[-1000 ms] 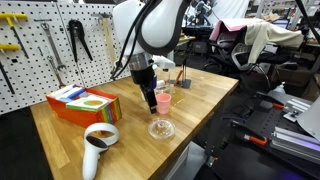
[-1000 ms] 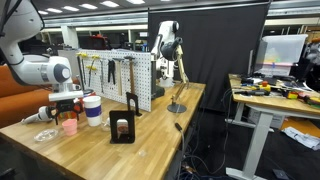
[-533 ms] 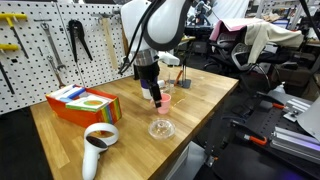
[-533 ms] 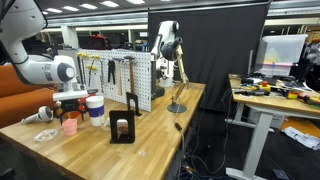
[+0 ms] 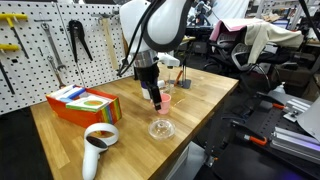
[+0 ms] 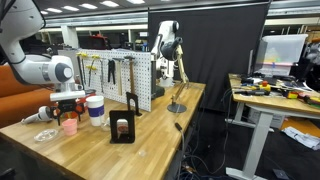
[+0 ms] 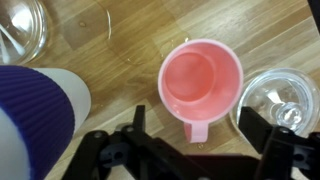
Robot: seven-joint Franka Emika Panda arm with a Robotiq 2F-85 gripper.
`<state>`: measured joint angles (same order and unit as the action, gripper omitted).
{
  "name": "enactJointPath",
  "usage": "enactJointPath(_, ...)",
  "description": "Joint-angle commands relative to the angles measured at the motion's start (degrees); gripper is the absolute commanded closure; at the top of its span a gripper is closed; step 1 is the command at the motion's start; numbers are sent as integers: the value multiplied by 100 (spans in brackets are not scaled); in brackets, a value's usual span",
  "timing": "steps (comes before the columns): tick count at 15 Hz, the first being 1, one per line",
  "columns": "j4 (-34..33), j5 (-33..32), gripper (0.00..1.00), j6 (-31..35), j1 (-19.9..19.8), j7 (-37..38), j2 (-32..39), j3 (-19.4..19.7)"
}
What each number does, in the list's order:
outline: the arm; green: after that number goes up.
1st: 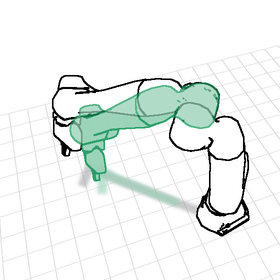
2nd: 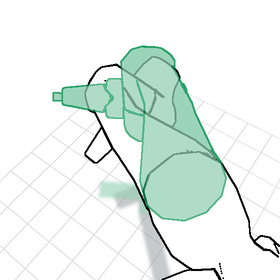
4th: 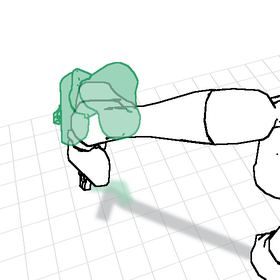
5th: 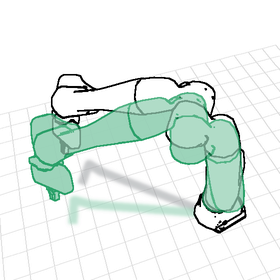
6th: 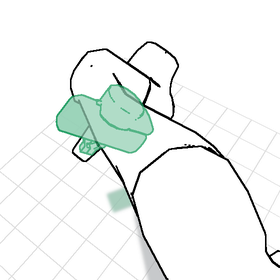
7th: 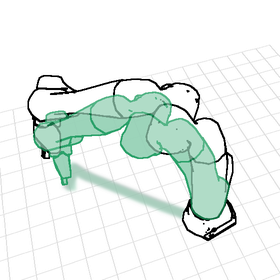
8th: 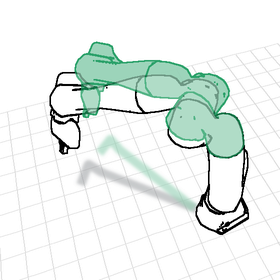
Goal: Pour the contents of the pink cup into the white and blue cup
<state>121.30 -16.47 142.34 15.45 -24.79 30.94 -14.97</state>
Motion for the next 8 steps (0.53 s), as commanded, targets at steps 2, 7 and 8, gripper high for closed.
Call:
enactJointPath(2, 95, 81, 43, 70, -123, -107, -33, -119)
enactJointPath(7, 122, 131, 79, 94, -148, -111, -15, -138)
enactJointPath(8, 119, 141, 85, 95, -154, -119, -14, -145)
